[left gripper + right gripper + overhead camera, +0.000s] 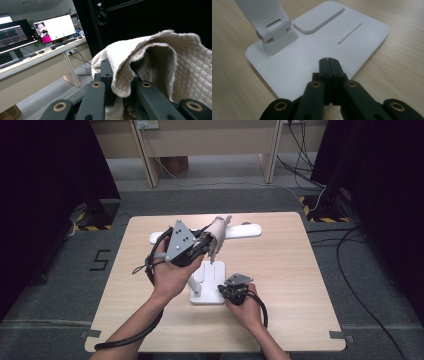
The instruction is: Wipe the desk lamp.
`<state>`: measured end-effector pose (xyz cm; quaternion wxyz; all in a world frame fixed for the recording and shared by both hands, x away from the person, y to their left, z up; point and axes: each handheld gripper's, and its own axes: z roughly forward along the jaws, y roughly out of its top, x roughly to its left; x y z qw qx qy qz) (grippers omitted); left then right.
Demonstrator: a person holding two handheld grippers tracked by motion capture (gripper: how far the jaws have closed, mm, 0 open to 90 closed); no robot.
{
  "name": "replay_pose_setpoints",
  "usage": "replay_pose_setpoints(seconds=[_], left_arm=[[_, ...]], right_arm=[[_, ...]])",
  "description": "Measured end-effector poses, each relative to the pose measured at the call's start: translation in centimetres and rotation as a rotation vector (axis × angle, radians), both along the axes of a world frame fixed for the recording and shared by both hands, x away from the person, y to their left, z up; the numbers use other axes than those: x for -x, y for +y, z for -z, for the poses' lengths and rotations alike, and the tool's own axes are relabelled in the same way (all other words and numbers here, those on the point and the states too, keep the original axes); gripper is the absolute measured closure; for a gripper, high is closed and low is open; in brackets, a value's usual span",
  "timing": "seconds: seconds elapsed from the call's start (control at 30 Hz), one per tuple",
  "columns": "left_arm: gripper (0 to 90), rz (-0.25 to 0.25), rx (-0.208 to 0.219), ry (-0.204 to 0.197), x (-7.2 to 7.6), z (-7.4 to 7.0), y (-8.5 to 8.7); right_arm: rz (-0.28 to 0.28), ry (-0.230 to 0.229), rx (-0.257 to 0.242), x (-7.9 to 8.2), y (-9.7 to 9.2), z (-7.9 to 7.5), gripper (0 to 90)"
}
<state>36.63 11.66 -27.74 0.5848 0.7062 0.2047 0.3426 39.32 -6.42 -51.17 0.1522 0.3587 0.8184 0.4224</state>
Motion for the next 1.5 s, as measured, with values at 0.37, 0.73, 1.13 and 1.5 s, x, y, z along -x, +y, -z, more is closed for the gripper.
replay_pose_setpoints(seconds=[0.37,0.73,1.13,1.5], left_arm=[[82.0,0.011,-0.004,0.003,-0.1,-0.1,-1.1],[82.0,0.026,-0.004,0.009,-0.4,-0.2,-2.4],[82.0,0.051,-0.026,0.018,-0.6,-0.4,-4.3],[81.9,0.071,-0.03,0.027,-0.8,-0.5,-5.8]], right_arm=[[0.002,0.0,0.0,0.0,0.0,0.0,90.0],[0.001,0.0,0.003,0.0,0.0,0.0,90.0],[0.001,-0.001,0.005,0.1,0.0,0.0,90.0],[0.0,-0.002,0.004,0.1,0.0,0.0,90.0]])
